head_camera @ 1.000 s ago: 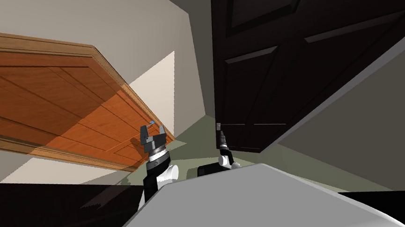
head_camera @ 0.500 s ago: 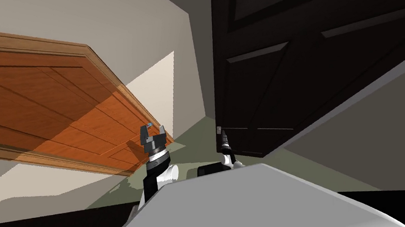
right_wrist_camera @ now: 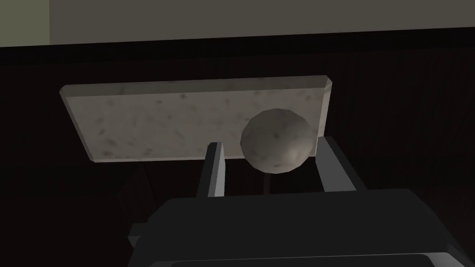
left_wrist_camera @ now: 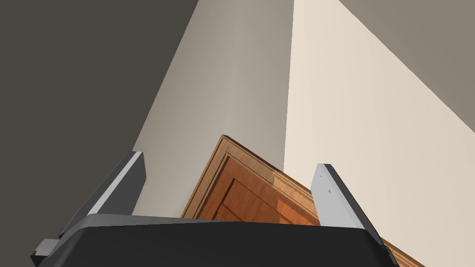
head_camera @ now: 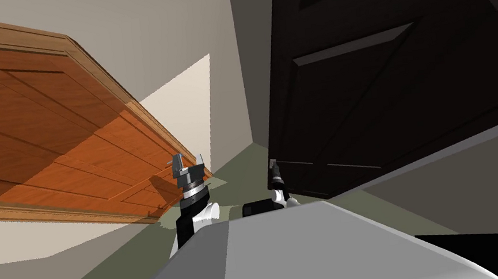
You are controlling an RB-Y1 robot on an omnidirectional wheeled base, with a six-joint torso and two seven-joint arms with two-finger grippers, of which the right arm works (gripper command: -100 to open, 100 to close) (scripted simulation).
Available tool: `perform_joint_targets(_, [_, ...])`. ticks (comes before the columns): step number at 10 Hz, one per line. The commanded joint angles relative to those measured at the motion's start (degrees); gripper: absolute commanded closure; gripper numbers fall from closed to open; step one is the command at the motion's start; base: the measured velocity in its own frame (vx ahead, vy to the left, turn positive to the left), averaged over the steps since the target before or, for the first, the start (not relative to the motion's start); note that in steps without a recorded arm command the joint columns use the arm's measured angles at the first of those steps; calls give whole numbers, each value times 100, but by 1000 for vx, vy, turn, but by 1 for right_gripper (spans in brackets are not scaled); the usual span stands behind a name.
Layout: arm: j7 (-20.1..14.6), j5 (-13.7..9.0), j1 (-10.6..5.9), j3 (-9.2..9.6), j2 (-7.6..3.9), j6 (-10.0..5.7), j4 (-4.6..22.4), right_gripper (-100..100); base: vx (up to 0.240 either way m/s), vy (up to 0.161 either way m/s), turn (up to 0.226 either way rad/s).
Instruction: Push the door open
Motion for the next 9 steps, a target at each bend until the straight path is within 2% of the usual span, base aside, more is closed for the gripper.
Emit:
perform_joint_targets(1, [8, -1, 2, 2, -2, 5, -5, 100, -29, -4, 8])
perform_joint_targets(5, [8, -1, 2, 2, -2, 5, -5, 100, -13, 1, 2])
perform_joint_targets(6, [78, -146, 4, -16, -62, -47, -20, 100, 110, 16, -12])
perform_joint_targets(9, [169, -348, -2, -56, -116, -140, -48, 100, 179, -1, -22])
